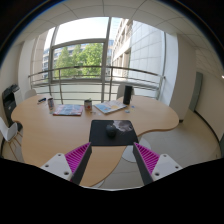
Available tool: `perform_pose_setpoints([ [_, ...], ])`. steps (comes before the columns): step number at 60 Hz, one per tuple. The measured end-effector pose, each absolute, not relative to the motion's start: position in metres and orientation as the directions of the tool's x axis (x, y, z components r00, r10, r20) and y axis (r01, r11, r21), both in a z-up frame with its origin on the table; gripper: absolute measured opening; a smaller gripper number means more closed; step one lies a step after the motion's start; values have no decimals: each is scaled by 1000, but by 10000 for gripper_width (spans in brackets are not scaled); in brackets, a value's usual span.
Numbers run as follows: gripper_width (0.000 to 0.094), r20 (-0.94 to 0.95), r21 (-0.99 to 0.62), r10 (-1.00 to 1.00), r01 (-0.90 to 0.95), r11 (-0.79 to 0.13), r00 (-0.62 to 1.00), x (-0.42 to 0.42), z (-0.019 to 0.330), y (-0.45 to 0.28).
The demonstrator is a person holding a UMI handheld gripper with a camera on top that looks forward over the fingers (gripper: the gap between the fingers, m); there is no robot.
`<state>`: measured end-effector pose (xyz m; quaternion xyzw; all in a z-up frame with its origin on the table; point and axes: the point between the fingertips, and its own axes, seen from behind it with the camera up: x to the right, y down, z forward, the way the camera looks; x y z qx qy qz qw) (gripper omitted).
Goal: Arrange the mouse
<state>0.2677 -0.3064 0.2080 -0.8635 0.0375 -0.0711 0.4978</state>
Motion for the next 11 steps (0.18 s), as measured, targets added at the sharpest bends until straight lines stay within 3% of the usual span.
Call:
perform_pose_setpoints([
  [11,841,101,-868,-143,17,-496,985,265,214,-319],
])
